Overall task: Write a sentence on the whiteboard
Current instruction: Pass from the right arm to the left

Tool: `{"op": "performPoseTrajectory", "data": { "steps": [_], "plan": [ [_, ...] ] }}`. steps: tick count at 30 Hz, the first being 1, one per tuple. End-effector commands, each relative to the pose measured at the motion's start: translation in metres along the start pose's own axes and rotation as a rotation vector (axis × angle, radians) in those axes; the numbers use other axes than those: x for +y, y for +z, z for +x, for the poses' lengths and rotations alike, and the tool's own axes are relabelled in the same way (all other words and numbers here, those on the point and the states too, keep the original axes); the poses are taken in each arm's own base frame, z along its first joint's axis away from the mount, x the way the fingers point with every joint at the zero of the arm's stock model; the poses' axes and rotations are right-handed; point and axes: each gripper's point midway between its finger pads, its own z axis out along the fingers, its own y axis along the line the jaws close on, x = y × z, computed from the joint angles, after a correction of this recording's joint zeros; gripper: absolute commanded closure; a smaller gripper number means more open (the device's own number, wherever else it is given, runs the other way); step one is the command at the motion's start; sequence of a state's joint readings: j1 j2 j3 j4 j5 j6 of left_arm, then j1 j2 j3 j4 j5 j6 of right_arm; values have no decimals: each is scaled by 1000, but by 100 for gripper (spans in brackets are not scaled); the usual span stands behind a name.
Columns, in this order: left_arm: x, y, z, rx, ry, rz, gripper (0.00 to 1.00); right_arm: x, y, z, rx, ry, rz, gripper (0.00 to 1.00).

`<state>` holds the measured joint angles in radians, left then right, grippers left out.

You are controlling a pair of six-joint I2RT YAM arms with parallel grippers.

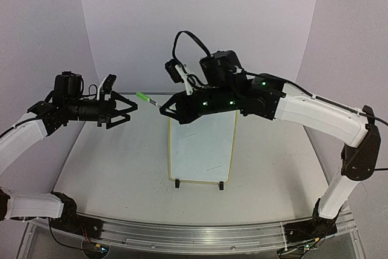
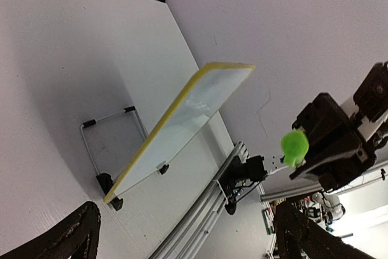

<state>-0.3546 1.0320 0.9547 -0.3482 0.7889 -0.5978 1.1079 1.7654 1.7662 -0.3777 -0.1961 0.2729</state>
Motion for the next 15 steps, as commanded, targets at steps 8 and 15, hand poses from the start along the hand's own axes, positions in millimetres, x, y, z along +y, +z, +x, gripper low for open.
{"op": "performPoseTrajectory", "data": {
  "steps": [8, 15],
  "plan": [
    [-56, 5, 43, 281, 66, 338, 1, 27, -36, 54, 248, -117, -250, 100],
    [-63, 24, 66, 379, 45, 356, 15, 29, -24, 64, 290, -103, -278, 100]
  ]
}}
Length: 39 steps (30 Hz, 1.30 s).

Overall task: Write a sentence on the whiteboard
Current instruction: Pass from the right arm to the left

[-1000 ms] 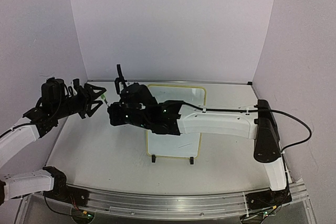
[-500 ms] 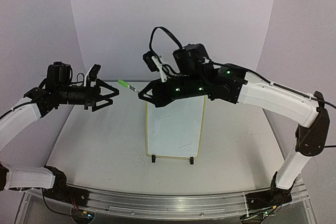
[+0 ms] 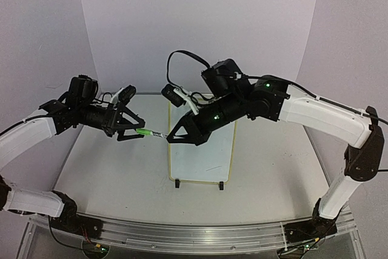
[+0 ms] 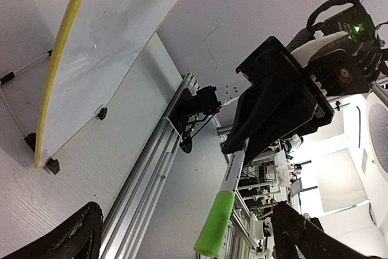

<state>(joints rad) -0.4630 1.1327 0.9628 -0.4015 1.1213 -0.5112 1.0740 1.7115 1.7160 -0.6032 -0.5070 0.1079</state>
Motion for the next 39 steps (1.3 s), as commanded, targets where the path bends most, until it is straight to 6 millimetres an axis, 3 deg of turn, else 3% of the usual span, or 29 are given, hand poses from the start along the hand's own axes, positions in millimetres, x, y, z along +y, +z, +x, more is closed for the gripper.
{"op": "performPoseTrajectory", "data": {
  "steps": [1, 4, 18, 29, 39],
  "plan": [
    [-21, 15, 2, 58, 52, 66, 23, 8, 7, -1, 21, -19, -56, 100],
    [-25, 22, 6, 73, 54, 86, 36, 8, 10, 0, 29, -18, -61, 100],
    [-41, 27, 12, 85, 58, 163, 46, -3, 8, -3, 11, -36, 6, 100],
    [-49, 26, 13, 86, 59, 203, 75, -3, -4, -6, -49, -49, 36, 100],
    [-49, 25, 17, 95, 54, 209, 74, -6, -7, -4, -54, -47, 54, 100]
  ]
}}
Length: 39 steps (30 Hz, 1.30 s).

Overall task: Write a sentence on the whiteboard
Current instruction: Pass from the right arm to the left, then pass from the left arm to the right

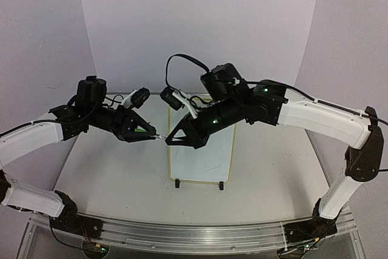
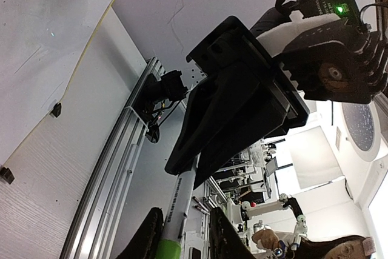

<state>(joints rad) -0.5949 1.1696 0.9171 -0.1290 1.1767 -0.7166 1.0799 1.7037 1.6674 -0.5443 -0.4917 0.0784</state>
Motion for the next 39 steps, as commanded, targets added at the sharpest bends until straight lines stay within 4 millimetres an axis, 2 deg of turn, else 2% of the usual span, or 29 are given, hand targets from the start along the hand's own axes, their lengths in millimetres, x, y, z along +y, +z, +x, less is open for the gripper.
{"op": "performPoseTrajectory", "data": {
  "steps": [1, 6, 13, 15, 17, 18, 20, 23, 26, 31, 39],
  "plan": [
    [-21, -3, 6, 15, 63, 55, 75, -3, -13, -7, -37, -6, 45, 100],
    [-18, -3, 8, 24, 52, 55, 81, -5, -15, -9, -45, -8, 60, 100],
    [-19, -3, 10, 25, 58, 53, 100, -7, -17, -10, -54, -5, 73, 100],
    [-18, -3, 9, 14, 69, 41, 100, -8, -19, -11, -64, -3, 87, 100],
    [-17, -4, 5, -9, 88, 17, 100, -10, -25, -17, -107, 5, 110, 83],
    [-18, -5, 2, -24, 103, 11, 100, -10, -31, -22, -144, 12, 119, 61],
    [-23, -7, -5, -66, 133, 6, 100, -8, -47, -33, -237, 32, 134, 32],
    [-36, -10, -16, -128, 187, 33, 100, -10, -64, -44, -373, 92, 148, 14],
    [-45, -12, -23, -166, 221, 50, 100, -9, -72, -50, -488, 169, 113, 9],
    [-51, -13, -29, -187, 245, 63, 100, 9, -72, -62, -609, 253, -67, 6],
    [-53, -13, -29, -188, 239, 73, 100, 26, -58, -76, -612, 261, -215, 6]
  ]
}}
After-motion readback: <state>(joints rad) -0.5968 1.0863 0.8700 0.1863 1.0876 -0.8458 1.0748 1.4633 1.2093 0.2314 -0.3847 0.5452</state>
